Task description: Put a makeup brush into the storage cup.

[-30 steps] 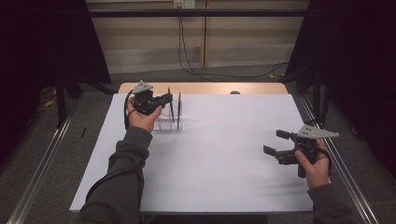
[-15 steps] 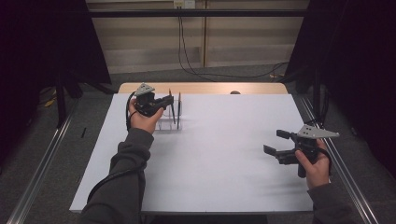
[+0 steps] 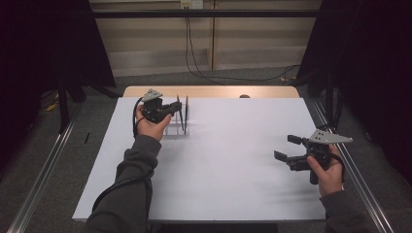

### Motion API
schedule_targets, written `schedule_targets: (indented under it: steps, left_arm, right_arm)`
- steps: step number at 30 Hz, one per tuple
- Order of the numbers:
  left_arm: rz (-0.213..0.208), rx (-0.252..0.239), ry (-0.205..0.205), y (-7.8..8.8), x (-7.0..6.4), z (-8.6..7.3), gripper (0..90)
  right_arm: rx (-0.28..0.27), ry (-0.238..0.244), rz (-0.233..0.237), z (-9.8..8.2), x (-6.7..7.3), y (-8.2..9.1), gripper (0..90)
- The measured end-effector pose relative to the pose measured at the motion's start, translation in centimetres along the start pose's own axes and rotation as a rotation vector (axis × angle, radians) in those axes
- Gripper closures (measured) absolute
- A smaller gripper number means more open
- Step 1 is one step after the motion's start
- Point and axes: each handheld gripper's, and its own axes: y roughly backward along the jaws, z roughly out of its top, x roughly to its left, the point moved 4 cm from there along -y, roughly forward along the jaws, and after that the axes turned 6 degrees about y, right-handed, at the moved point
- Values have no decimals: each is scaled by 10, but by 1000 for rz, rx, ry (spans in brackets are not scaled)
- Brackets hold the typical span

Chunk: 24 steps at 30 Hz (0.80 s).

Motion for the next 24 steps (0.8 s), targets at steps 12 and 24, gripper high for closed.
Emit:
schedule_targets:
  steps: [12,24]
  left_arm:
    - [8,5,5,-1,0,-4,840]
    - [14,6,4,2,1,-6,838]
  right_arm:
    - [-1,-1,5,0,-1,-1,87]
    - [-1,-4,16,1,1,-5,87]
